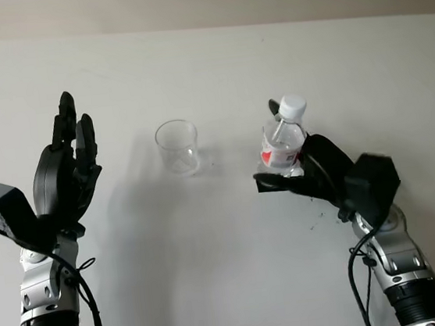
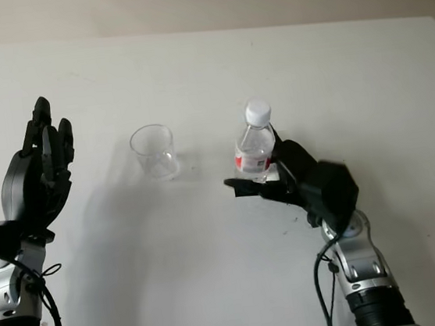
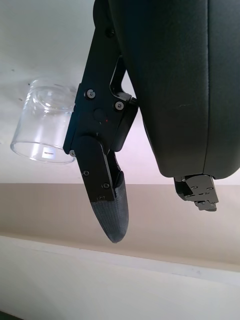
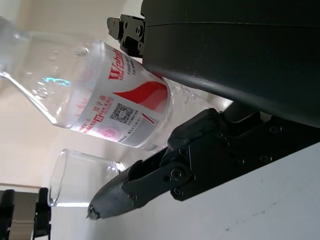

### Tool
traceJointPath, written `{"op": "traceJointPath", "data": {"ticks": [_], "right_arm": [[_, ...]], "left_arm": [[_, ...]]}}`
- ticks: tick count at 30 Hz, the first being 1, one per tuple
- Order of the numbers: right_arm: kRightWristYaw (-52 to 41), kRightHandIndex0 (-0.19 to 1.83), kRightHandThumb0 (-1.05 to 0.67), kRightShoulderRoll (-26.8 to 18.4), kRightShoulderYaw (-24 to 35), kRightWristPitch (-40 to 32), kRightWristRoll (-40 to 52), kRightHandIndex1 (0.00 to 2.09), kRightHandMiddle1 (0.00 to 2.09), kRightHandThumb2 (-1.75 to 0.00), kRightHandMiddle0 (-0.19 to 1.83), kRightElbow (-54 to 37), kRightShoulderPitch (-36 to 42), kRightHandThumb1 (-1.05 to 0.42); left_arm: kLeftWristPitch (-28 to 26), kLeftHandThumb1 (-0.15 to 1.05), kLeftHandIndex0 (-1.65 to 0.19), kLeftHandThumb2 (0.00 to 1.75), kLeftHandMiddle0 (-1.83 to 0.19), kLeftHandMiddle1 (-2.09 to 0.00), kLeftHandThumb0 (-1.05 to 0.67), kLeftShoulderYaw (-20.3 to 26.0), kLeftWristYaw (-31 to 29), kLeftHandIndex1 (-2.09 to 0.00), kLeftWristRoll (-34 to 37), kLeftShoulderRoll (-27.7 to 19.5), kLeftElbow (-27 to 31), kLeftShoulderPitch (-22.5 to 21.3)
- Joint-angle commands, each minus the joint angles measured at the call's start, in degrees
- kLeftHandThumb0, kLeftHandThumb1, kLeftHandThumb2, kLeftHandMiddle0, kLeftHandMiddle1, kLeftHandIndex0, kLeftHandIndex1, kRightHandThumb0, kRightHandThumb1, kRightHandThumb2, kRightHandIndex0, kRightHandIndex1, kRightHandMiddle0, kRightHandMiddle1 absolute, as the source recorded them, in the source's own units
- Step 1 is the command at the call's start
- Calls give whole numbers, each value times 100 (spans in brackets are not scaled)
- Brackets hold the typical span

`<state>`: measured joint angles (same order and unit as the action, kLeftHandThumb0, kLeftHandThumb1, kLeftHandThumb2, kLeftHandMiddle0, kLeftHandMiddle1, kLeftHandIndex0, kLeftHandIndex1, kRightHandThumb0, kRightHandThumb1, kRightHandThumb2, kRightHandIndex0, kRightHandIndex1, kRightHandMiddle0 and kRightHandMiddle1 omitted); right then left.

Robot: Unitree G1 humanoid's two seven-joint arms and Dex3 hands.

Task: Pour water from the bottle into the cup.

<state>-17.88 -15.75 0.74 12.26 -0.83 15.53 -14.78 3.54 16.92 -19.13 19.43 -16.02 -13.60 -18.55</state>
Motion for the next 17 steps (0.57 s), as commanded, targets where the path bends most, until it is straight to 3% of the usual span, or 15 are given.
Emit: {"op": "traceJointPath", "data": {"ticks": [1, 10, 17], "right_arm": [[125, -19, -100, 21, 57, 176, -15, 0, 0, -6, -19, -39, 43, -91], [773, -19, -98, 358, 258, 615, 116, 0, 0, -6, -19, 234, 20, -91], [734, -19, -93, 403, 282, 703, 253, 0, 0, -5, -19, 257, 68, -91]], "left_arm": [[31, 105, 19, 61, 19, 0, -68, -10, 22, 0, -8, 23, 18, -32], [36, 105, 19, 61, 19, 0, -68, -32, 109, 0, -52, 32, 53, -5], [37, 105, 19, 61, 19, 0, -68, -16, 83, 0, -11, 21, 43, 6]]}}
